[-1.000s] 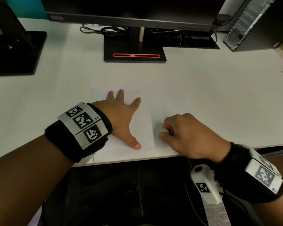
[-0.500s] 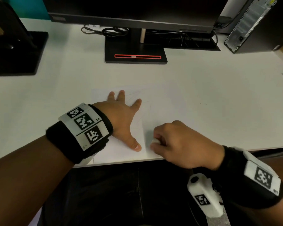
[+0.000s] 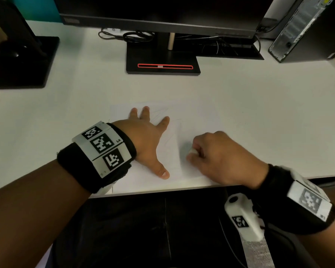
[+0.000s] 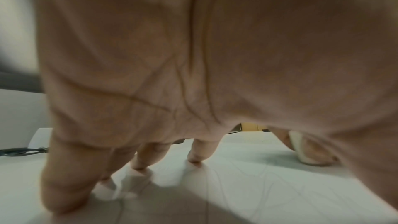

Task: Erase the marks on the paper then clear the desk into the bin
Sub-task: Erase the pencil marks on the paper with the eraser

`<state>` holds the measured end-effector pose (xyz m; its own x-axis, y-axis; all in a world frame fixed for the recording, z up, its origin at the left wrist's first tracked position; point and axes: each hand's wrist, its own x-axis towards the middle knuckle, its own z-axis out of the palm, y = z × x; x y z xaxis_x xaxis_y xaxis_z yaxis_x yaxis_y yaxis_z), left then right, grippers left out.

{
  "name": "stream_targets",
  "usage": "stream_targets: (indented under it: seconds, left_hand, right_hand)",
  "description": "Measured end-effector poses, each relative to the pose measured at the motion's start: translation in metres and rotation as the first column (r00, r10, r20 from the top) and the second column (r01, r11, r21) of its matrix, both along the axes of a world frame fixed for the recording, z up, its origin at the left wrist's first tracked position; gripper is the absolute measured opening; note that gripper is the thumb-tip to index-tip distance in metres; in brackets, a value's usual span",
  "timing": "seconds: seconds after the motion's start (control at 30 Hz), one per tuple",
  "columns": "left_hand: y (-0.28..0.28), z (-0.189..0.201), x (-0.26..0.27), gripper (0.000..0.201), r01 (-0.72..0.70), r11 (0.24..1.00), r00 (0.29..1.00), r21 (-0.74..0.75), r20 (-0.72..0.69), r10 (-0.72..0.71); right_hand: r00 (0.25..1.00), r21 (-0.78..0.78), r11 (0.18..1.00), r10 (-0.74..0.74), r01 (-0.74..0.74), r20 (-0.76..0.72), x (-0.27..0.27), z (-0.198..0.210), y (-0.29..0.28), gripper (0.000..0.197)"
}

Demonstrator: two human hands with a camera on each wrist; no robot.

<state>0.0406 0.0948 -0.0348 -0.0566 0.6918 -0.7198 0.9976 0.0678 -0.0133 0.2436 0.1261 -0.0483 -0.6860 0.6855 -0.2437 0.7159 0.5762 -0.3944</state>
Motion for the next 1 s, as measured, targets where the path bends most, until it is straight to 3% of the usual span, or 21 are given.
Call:
stream_targets:
  seconds: [0.1, 0.27, 0.43, 0.6, 0.77, 0.9, 1.0]
  left_hand:
    - [0.000, 0.000, 0.000, 0.148, 0.007, 1.000, 1.000, 0.004, -0.002, -0.007]
    - [-0.001, 0.000, 0.000, 0.148, 0.002, 1.000, 1.000, 0.001, -0.001, -0.002]
    - [0.000, 0.000, 0.000, 0.149, 0.003, 1.000, 1.000, 0.006, -0.001, -0.003]
    - [0.000, 0.001, 0.001, 0.149, -0.001, 1.000, 1.000, -0.002, 0.004, 0.001]
    - [0.000, 0.001, 0.001, 0.147, 0.003, 1.000, 1.000, -0.005, 0.005, -0.003]
    - [-0.001, 0.001, 0.001, 0.148, -0.001, 1.000, 1.000, -0.008, 0.008, 0.001]
    - [0.000, 0.001, 0.000, 0.148, -0.001, 1.000, 1.000, -0.003, 0.012, 0.001]
  right_hand:
    - [0.995, -0.055, 0.994, 0.096, -0.095, 0.022, -0.005, 0.001, -0.014, 0.031]
    - [0.997, -0.021, 0.997, -0.071, 0.071, 0.023, 0.000, 0.006, 0.016, 0.033]
    - [0.996, -0.072, 0.995, 0.071, -0.067, 0.062, -0.010, 0.004, -0.004, 0.035]
    - [0.997, -0.044, 0.996, -0.070, 0.071, 0.041, -0.006, 0.005, 0.025, 0.037]
    - [0.991, -0.097, 0.991, 0.097, -0.088, 0.096, -0.013, 0.006, 0.007, 0.038]
    - [0.996, -0.049, 0.996, -0.070, 0.073, 0.056, -0.008, 0.009, 0.039, 0.043]
    - [0.995, -0.034, 0.998, 0.048, -0.045, 0.087, -0.014, 0.005, 0.025, 0.040]
